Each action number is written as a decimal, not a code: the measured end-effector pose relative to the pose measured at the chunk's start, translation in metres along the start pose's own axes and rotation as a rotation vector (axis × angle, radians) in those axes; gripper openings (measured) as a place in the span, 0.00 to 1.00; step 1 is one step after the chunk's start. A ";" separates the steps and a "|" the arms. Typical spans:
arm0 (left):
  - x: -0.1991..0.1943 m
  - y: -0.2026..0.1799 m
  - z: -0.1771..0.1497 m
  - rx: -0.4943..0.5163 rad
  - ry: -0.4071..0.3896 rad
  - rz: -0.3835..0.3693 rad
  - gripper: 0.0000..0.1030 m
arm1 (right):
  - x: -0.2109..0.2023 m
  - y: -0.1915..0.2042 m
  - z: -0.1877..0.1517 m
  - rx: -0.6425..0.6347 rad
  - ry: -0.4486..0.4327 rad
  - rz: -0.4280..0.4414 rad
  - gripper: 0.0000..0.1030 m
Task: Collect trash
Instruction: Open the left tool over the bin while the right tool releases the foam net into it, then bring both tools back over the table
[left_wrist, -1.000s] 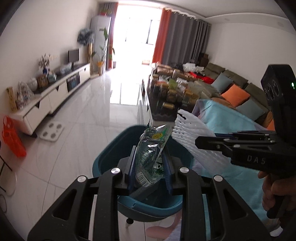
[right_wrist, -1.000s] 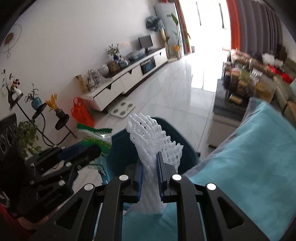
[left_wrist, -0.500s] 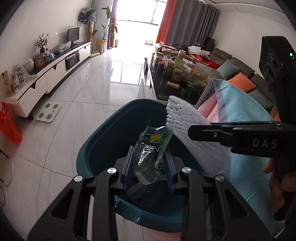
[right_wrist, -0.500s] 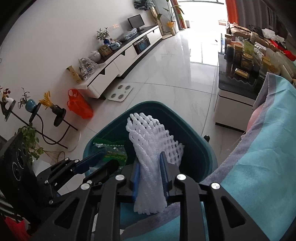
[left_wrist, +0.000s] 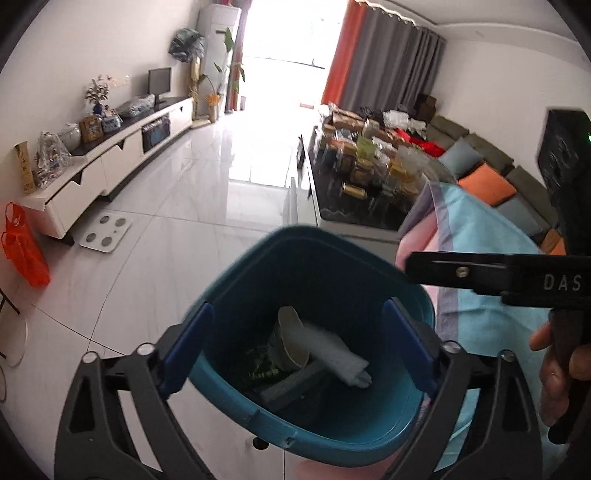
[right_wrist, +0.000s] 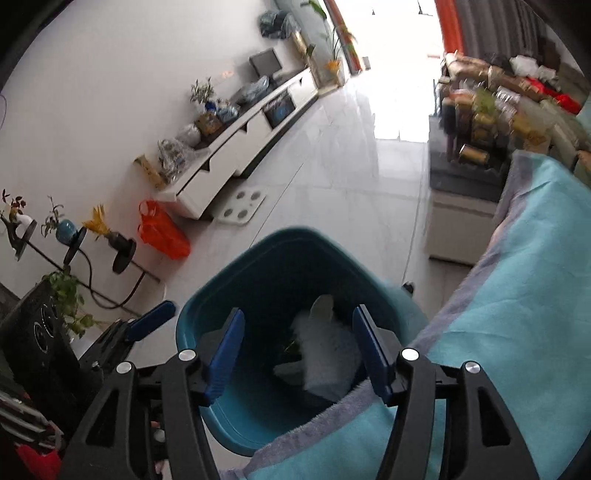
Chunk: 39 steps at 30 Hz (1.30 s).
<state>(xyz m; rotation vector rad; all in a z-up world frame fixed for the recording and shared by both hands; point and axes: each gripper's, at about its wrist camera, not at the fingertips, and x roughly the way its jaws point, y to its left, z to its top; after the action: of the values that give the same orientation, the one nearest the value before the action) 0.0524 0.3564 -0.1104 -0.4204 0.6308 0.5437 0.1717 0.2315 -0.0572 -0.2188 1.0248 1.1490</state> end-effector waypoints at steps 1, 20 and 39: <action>-0.005 0.000 0.002 -0.003 -0.015 0.003 0.92 | -0.006 0.000 0.001 -0.004 -0.017 0.004 0.63; -0.155 -0.046 0.026 0.011 -0.328 0.080 0.95 | -0.137 0.003 -0.047 -0.077 -0.341 -0.191 0.94; -0.224 -0.167 -0.017 0.208 -0.381 -0.190 0.95 | -0.259 -0.025 -0.161 0.062 -0.578 -0.515 0.94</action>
<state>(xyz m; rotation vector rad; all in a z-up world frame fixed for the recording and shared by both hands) -0.0080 0.1401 0.0558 -0.1694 0.2722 0.3584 0.0935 -0.0469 0.0426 -0.0821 0.4476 0.6465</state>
